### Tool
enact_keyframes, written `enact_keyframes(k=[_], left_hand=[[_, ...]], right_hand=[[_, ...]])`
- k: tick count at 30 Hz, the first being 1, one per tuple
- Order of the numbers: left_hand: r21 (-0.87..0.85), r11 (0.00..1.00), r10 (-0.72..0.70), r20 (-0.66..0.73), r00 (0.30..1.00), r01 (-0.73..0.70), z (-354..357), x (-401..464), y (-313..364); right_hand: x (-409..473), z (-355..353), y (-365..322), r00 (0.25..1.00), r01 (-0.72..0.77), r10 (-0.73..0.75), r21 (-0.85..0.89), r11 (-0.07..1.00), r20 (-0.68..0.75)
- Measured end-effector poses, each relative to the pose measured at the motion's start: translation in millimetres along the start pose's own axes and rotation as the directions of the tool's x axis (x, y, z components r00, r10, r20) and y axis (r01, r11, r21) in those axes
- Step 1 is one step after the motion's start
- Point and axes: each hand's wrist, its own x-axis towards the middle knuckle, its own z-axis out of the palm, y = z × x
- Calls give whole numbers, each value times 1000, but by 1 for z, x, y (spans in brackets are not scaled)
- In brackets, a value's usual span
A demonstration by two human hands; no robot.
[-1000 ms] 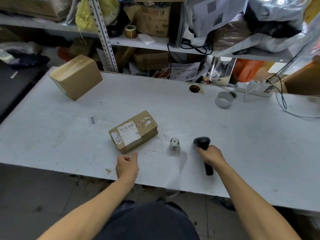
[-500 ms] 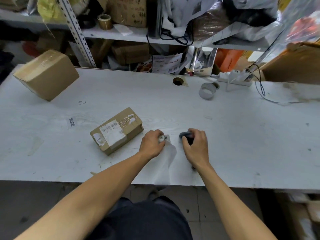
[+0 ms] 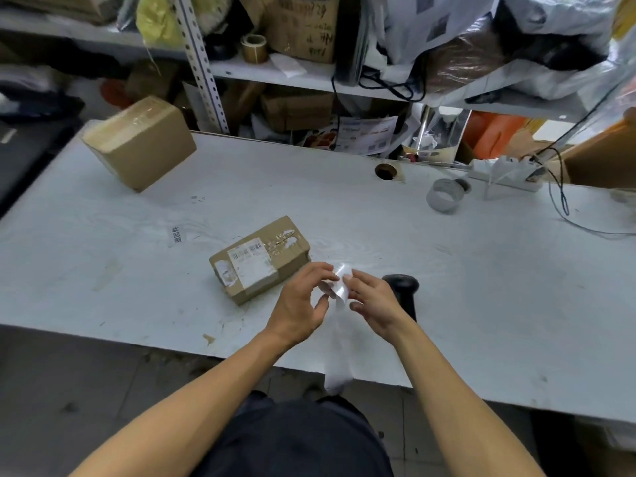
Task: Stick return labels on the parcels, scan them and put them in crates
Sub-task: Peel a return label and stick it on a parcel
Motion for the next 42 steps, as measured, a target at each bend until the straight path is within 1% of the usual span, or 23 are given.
enact_keyframes(k=[1, 3, 5, 6, 9, 12, 16, 19, 22, 24, 27, 29, 31, 34, 37, 40, 42], left_hand=[[-45, 998, -44, 17, 999, 45, -3, -1, 2], [-140, 972, -184, 36, 982, 188, -7, -2, 5], [-216, 918, -331, 40, 943, 332, -11, 1, 7], [-226, 901, -371, 39, 928, 370, -12, 3, 7], [-145, 927, -351, -17, 936, 345, -14, 7, 11], [-163, 944, -302, -66, 951, 288, -16, 9, 14], [-89, 980, -187, -116, 975, 178, -17, 9, 15], [-40, 993, -111, -105, 988, 107, -15, 9, 15], [-25, 996, -84, -68, 994, 82, -15, 9, 12], [-30, 997, -70, -55, 996, 68, -16, 8, 10], [-68, 993, -99, -55, 994, 95, -17, 11, 8], [-65, 991, -123, -47, 991, 119, -17, 13, 6], [-50, 988, -146, -17, 989, 145, -20, 15, 8], [-77, 974, -209, 53, 976, 213, -23, 17, 8], [-58, 960, -269, 83, 960, 274, -26, 17, 6], [-28, 940, -338, 70, 938, 341, -27, 19, 3], [-104, 885, -456, 15, 890, 455, -29, 20, -1]], right_hand=[[2, 0, 0, 1000, 24, -24, 7, 1000, 3], [4, 0, -2, 999, 51, -51, 29, 998, 9], [5, -1, -4, 998, 57, -58, 44, 997, 19], [5, -1, -6, 998, 60, -62, 42, 997, 33], [4, -2, -9, 991, 80, -83, 34, 996, 104], [-1, 0, -13, 989, 96, -102, 63, 993, 106], [-5, 3, -14, 982, 160, -156, -30, 987, 105], [-5, 2, -14, 979, 178, -175, -20, 984, 108], [-6, 0, -15, 973, 196, -194, -2, 981, 122], [-8, -1, -18, 970, 218, -213, -33, 975, 120], [-10, -1, -21, 971, 226, -220, -73, 971, 90], [-10, -3, -21, 972, 223, -216, -78, 972, 90], [-11, -3, -22, 973, 219, -211, -78, 973, 97], [-9, -3, -22, 975, 209, -200, -97, 973, 94], [-4, -1, -23, 978, 190, -177, -126, 974, 107], [-1, 0, -24, 978, 176, -155, -156, 972, 136], [1, -1, -24, 975, 163, -136, -157, 974, 174]])
